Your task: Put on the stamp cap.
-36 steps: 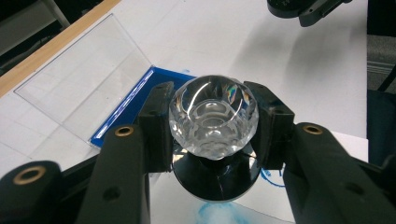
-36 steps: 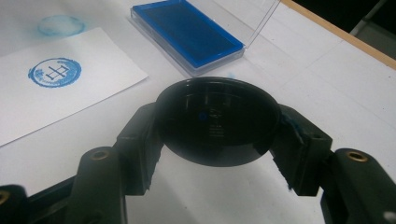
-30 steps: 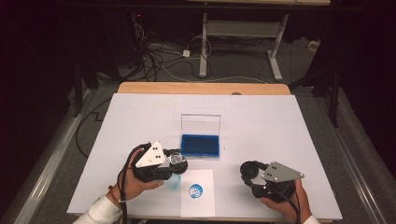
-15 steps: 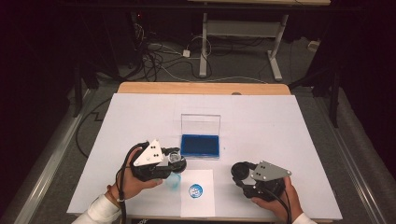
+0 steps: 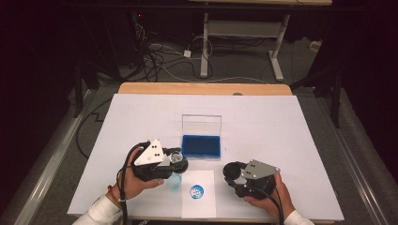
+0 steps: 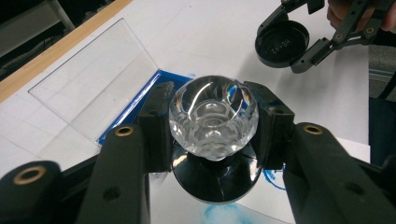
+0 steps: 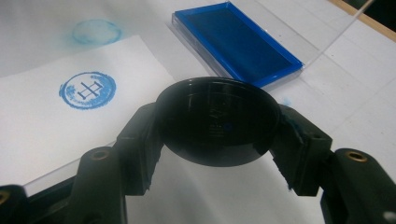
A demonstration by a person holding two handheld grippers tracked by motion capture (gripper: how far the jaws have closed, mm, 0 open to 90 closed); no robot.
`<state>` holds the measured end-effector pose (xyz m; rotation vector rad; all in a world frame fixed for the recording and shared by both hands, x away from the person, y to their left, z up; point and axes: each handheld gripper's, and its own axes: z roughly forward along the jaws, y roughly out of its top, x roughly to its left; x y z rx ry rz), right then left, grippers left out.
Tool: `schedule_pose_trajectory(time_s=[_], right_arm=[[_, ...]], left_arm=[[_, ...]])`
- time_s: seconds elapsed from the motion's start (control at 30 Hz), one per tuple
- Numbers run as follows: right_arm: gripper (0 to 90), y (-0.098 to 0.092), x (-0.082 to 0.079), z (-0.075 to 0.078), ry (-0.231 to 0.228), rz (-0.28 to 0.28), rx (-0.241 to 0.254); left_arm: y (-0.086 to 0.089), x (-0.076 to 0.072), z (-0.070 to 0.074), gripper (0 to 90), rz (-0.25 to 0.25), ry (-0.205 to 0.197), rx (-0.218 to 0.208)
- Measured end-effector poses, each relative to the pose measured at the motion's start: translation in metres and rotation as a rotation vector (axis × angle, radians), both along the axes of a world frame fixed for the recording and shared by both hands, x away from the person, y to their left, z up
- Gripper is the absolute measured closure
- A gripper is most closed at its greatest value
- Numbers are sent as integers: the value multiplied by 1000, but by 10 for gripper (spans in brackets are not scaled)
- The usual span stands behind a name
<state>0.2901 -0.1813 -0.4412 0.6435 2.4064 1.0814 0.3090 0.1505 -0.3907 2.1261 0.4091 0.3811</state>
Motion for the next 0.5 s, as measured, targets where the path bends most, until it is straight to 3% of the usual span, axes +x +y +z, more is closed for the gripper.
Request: schedule_pose_trajectory(time_s=[0.5], right_arm=[[386,23,10,0,3,38,8]], left_arm=[[-9,7,6,543,-11,2,-27]])
